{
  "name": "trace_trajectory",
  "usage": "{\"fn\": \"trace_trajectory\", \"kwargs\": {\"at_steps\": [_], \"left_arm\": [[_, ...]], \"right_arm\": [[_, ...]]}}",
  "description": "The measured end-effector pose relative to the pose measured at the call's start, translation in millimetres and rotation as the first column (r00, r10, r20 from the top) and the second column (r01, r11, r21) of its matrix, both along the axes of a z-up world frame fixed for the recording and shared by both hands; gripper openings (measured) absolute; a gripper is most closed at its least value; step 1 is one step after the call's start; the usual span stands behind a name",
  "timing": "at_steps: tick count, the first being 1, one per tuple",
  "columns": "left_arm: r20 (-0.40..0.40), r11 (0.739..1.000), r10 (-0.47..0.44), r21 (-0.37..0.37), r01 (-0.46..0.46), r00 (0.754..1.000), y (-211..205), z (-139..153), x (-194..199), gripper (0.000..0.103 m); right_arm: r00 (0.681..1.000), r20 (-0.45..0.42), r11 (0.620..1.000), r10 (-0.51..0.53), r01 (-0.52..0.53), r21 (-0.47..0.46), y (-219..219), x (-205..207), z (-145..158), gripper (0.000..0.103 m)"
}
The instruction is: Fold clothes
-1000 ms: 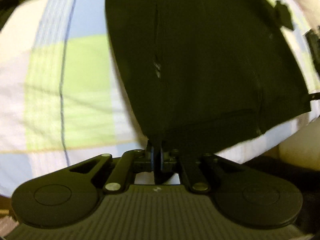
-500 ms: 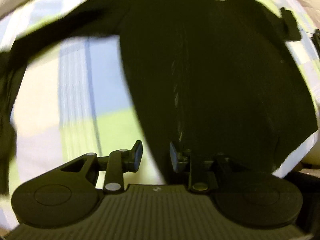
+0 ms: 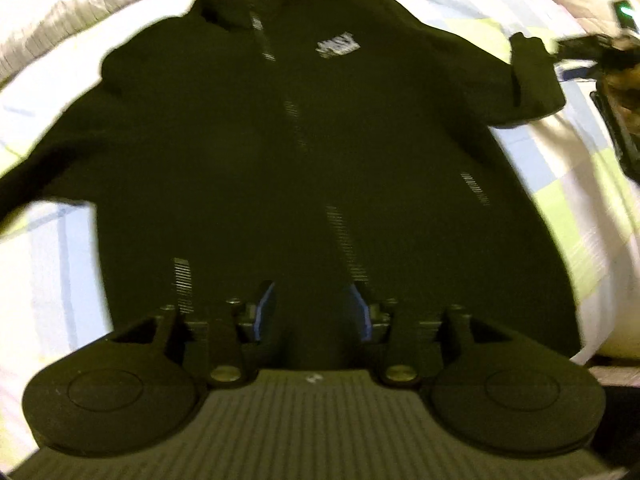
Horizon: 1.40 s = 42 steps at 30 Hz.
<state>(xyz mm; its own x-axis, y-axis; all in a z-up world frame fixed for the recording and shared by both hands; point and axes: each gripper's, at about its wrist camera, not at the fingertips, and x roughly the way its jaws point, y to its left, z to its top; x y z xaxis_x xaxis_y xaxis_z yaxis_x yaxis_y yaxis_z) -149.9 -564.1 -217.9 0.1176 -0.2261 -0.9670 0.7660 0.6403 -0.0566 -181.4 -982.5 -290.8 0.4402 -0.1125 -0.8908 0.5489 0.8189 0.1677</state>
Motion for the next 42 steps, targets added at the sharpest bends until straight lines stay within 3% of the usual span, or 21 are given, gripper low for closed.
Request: {"fn": "trace_trajectory", "kwargs": {"at_steps": [3, 7, 9, 10, 12, 15, 20, 22, 24, 27, 29, 30, 33, 36, 39, 42], "left_arm": [[-0.016, 1.000, -0.012, 0.006, 0.012, 1.000, -25, -10, -14, 0.043], [-0.032, 0.999, -0.036, 0.014, 0.037, 0.999, -46, -13, -24, 0.045], [-0.034, 0.998, -0.061, 0.019, 0.062, 0.998, -56, -13, -22, 0.045], [-0.033, 0.997, -0.074, 0.017, 0.075, 0.997, -60, -13, -19, 0.045], [-0.030, 0.995, -0.103, 0.011, 0.103, 0.994, -70, -11, -13, 0.045], [-0.014, 0.988, -0.154, -0.009, 0.154, 0.988, -89, -9, -3, 0.045], [-0.004, 0.974, -0.225, -0.038, 0.224, 0.974, -121, -12, 9, 0.046], [-0.001, 0.967, -0.253, -0.039, 0.253, 0.967, -130, -15, 8, 0.046], [0.001, 0.962, -0.271, -0.043, 0.271, 0.963, -139, -17, 8, 0.046], [-0.001, 0.957, -0.287, -0.042, 0.286, 0.958, -146, -19, 6, 0.047], [-0.002, 0.955, -0.293, -0.038, 0.293, 0.956, -150, -21, 3, 0.048], [-0.002, 0.955, -0.296, -0.035, 0.296, 0.955, -152, -22, 2, 0.048], [0.001, 0.953, -0.303, -0.026, 0.302, 0.953, -156, -24, -3, 0.049], [-0.003, 0.953, -0.302, -0.020, 0.302, 0.953, -160, -26, -8, 0.050], [-0.010, 0.954, -0.301, -0.013, 0.301, 0.954, -164, -29, -13, 0.051], [-0.020, 0.954, -0.300, -0.007, 0.300, 0.954, -168, -34, -18, 0.052]], "right_arm": [[0.999, -0.014, 0.999, -0.041, 0.041, 0.006, -10, 26, -30, 0.087], [0.994, -0.101, 0.999, -0.037, 0.034, -0.036, -18, 48, -70, 0.087], [0.993, -0.102, 0.997, -0.053, 0.047, -0.061, -19, 34, -69, 0.084], [0.993, -0.098, 0.996, -0.062, 0.055, -0.074, -18, 25, -67, 0.058], [0.990, -0.075, 0.992, -0.121, 0.118, -0.040, -25, -7, -57, 0.018], [0.971, -0.031, 0.971, -0.238, 0.238, -0.012, -35, -68, -35, 0.015], [0.894, -0.060, 0.895, -0.445, 0.446, 0.007, -42, -156, -29, 0.015], [0.808, -0.114, 0.811, -0.579, 0.585, 0.026, -45, -189, -39, 0.015], [0.745, -0.164, 0.745, -0.647, 0.663, 0.075, -45, -215, -45, 0.016], [0.819, -0.109, 0.818, -0.564, 0.572, 0.068, -36, -217, -32, 0.019], [0.877, -0.050, 0.876, -0.477, 0.480, 0.056, -36, -205, -23, 0.059], [0.902, -0.010, 0.901, -0.431, 0.432, 0.036, -39, -197, -19, 0.086], [0.962, 0.058, 0.960, -0.268, 0.272, -0.060, -53, -162, -12, 0.087], [0.992, 0.026, 0.975, -0.127, 0.129, -0.182, -72, -125, -15, 0.087], [0.987, -0.051, 0.966, -0.153, 0.138, -0.221, -101, -109, -27, 0.087], [0.967, -0.135, 0.972, -0.218, 0.203, -0.118, -132, -114, -50, 0.087]]}}
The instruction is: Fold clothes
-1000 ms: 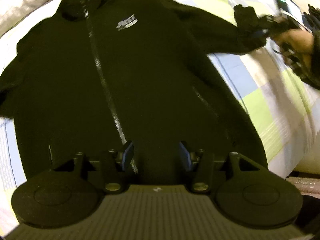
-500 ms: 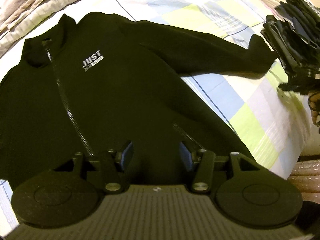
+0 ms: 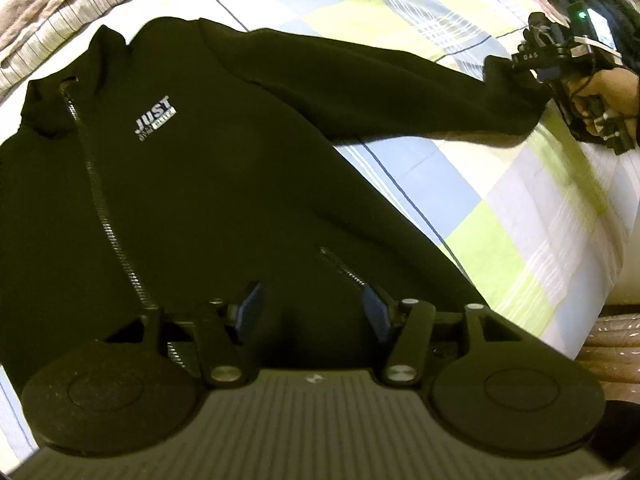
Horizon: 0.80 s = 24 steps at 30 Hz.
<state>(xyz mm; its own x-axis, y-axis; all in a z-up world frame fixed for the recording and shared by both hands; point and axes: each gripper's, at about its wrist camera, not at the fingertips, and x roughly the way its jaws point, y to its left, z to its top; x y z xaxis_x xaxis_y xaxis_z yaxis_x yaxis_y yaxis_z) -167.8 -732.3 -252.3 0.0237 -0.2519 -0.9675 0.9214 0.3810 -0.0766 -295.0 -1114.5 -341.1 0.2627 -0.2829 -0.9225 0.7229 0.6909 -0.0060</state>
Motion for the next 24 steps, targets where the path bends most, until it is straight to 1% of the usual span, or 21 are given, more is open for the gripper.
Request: {"fn": "trace_trajectory", "kwargs": {"at_steps": [1, 2, 3, 4, 5, 6, 8, 10, 12, 14, 15, 16, 17, 18, 19, 20, 21, 24], "left_arm": [[-0.001, 1.000, -0.004, 0.002, 0.004, 1.000, -3, -1, -2, 0.052], [-0.001, 1.000, -0.010, 0.002, 0.010, 1.000, -6, -2, -4, 0.052], [-0.001, 1.000, -0.016, 0.001, 0.016, 1.000, -10, -2, -6, 0.052], [-0.002, 1.000, -0.022, -0.002, 0.022, 1.000, -14, -2, -8, 0.052], [-0.003, 1.000, -0.029, -0.008, 0.029, 1.000, -18, -1, -9, 0.052], [-0.002, 0.999, -0.036, -0.014, 0.036, 0.999, -23, 0, -10, 0.052], [0.002, 0.998, -0.055, -0.027, 0.055, 0.999, -34, 3, -13, 0.052], [0.011, 0.996, -0.073, -0.044, 0.073, 0.997, -45, 8, -15, 0.052], [0.019, 0.994, -0.089, -0.060, 0.090, 0.996, -54, 14, -17, 0.052], [0.025, 0.992, -0.103, -0.072, 0.104, 0.994, -61, 17, -19, 0.052], [0.026, 0.991, -0.107, -0.077, 0.109, 0.994, -63, 18, -21, 0.052], [0.025, 0.991, -0.110, -0.079, 0.112, 0.994, -65, 19, -22, 0.052], [0.024, 0.990, -0.113, -0.079, 0.115, 0.993, -66, 19, -23, 0.052], [0.023, 0.990, -0.118, -0.078, 0.119, 0.993, -67, 18, -25, 0.052], [0.022, 0.989, -0.125, -0.076, 0.126, 0.992, -68, 18, -27, 0.052], [0.023, 0.989, -0.128, -0.073, 0.130, 0.991, -66, 18, -29, 0.052], [0.023, 0.989, -0.129, -0.070, 0.130, 0.991, -64, 18, -30, 0.052], [0.020, 0.991, -0.121, -0.063, 0.122, 0.992, -55, 18, -31, 0.052]], "right_arm": [[1.000, -0.017, 0.998, -0.017, 0.018, 0.058, -9, -3, -8, 0.087], [0.999, -0.003, 0.994, -0.039, 0.039, 0.106, -15, -9, -13, 0.087], [0.999, 0.008, 0.993, -0.041, 0.039, 0.114, -15, -12, -11, 0.076], [1.000, 0.013, 0.994, -0.013, 0.012, 0.107, -12, -14, -7, 0.047], [0.999, 0.031, 0.995, 0.021, -0.024, 0.099, -8, -16, 1, 0.033], [0.998, 0.045, 0.994, 0.040, -0.044, 0.097, -3, -18, 8, 0.013], [0.996, 0.070, 0.996, 0.061, -0.065, 0.068, 6, -19, 28, 0.012], [0.986, 0.123, 0.994, 0.112, -0.111, -0.011, 13, -13, 59, 0.011], [0.969, 0.184, 0.979, 0.166, -0.140, -0.145, 19, -11, 101, 0.011], [0.961, 0.206, 0.948, 0.187, -0.122, -0.295, 23, -16, 138, 0.011], [0.957, 0.213, 0.924, 0.196, -0.107, -0.368, 26, -19, 156, 0.011], [0.959, 0.212, 0.907, 0.188, -0.087, -0.413, 27, -21, 165, 0.012], [0.964, 0.201, 0.897, 0.172, -0.069, -0.437, 26, -23, 167, 0.013], [0.971, 0.179, 0.895, 0.160, -0.066, -0.440, 24, -22, 161, 0.024], [0.977, 0.154, 0.897, 0.150, -0.069, -0.437, 21, -21, 155, 0.056], [0.981, 0.140, 0.897, 0.136, -0.062, -0.438, 19, -20, 146, 0.070], [0.981, 0.139, 0.898, 0.135, -0.062, -0.435, 18, -20, 138, 0.079], [0.978, 0.152, 0.912, 0.143, -0.070, -0.403, 21, -26, 123, 0.079]]}}
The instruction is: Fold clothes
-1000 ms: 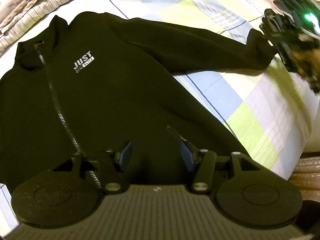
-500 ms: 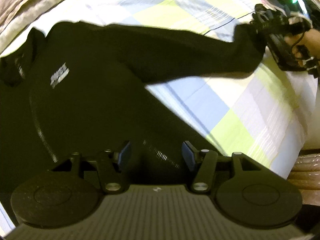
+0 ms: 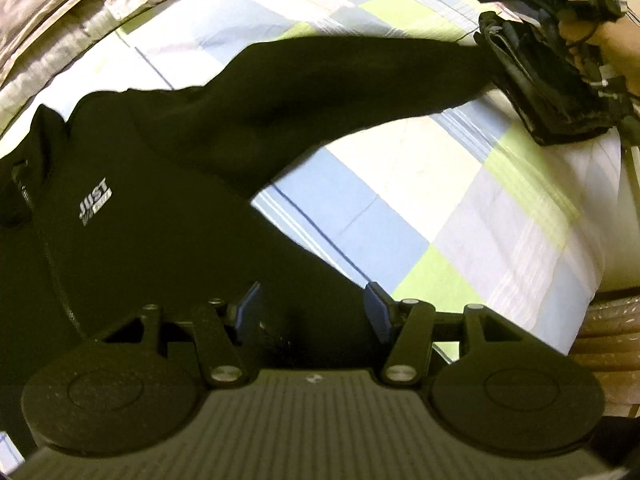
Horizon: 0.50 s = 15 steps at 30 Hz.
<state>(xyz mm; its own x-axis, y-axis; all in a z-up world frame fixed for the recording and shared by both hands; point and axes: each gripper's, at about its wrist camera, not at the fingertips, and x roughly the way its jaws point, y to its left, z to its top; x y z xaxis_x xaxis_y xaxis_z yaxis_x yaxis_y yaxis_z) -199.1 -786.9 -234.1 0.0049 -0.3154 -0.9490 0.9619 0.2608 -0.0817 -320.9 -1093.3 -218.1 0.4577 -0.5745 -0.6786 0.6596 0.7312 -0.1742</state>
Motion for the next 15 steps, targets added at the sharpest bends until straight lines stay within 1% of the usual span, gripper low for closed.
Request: {"fn": "trace_trajectory", "kwargs": {"at_steps": [2, 5, 7, 11, 15], "left_arm": [[0.001, 1.000, 0.016, 0.010, -0.016, 1.000, 8, 0, 1, 0.052], [0.017, 0.998, 0.049, 0.026, -0.049, 0.999, 24, 1, 4, 0.052], [0.034, 0.997, 0.075, 0.030, -0.076, 0.997, 34, 5, 7, 0.052], [0.078, 0.990, 0.138, 0.022, -0.140, 0.987, 62, 19, 18, 0.053], [0.124, 0.977, 0.211, -0.003, -0.212, 0.970, 102, 34, 34, 0.057]], "right_arm": [[1.000, 0.009, 0.999, 0.014, -0.014, 0.042, 10, -2, -5, 0.079], [0.998, -0.005, 0.987, 0.056, -0.054, 0.148, 29, -4, -18, 0.079], [0.998, -0.018, 0.973, 0.064, -0.059, 0.225, 41, -6, -26, 0.079], [0.998, -0.040, 0.930, 0.056, -0.038, 0.366, 66, -8, -35, 0.079], [0.995, -0.051, 0.908, 0.082, -0.054, 0.415, 96, 2, -29, 0.079]]}}
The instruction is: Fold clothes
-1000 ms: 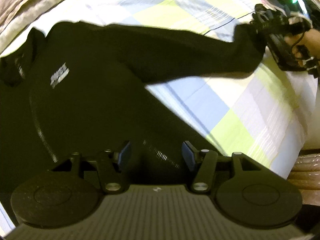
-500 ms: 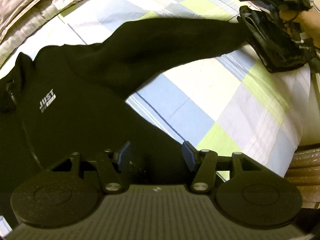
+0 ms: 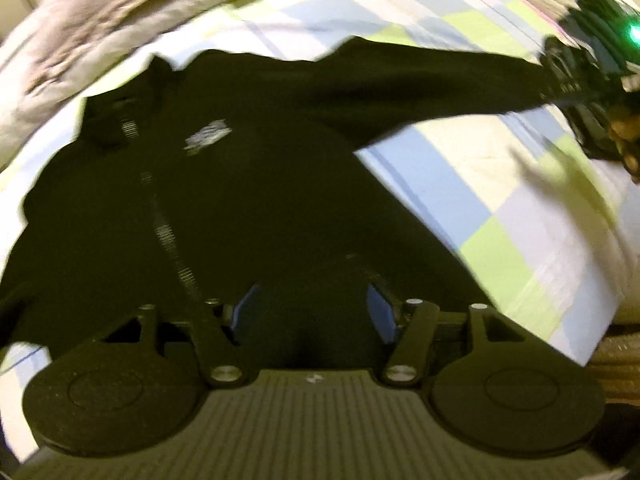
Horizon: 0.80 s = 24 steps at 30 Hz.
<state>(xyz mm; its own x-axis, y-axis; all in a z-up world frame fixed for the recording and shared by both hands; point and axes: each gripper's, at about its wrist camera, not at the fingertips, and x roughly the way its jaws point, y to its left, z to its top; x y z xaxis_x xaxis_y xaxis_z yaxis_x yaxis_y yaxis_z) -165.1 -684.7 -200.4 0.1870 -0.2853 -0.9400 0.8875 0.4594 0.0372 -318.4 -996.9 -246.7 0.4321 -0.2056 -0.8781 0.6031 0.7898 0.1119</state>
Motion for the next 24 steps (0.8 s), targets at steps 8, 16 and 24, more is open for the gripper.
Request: {"fn": "trace_trajectory", "kwargs": {"at_steps": [8, 16, 24], "left_arm": [[0.093, 0.988, 0.149, -0.060, -0.144, 0.984, 127, 22, 56, 0.065], [0.109, 0.969, 0.243, -0.075, -0.236, 0.964, 300, 16, 160, 0.069], [0.283, 0.966, 0.247, 0.006, -0.259, 0.927, 437, 18, 273, 0.072]], "right_arm": [[0.990, 0.032, 0.990, 0.136, -0.135, -0.030, 100, 64, 33, 0.079], [0.966, 0.040, 0.964, 0.257, -0.253, -0.087, 270, 145, 52, 0.079], [0.844, 0.012, 0.844, 0.536, -0.535, -0.024, 456, 249, 32, 0.079]]}}
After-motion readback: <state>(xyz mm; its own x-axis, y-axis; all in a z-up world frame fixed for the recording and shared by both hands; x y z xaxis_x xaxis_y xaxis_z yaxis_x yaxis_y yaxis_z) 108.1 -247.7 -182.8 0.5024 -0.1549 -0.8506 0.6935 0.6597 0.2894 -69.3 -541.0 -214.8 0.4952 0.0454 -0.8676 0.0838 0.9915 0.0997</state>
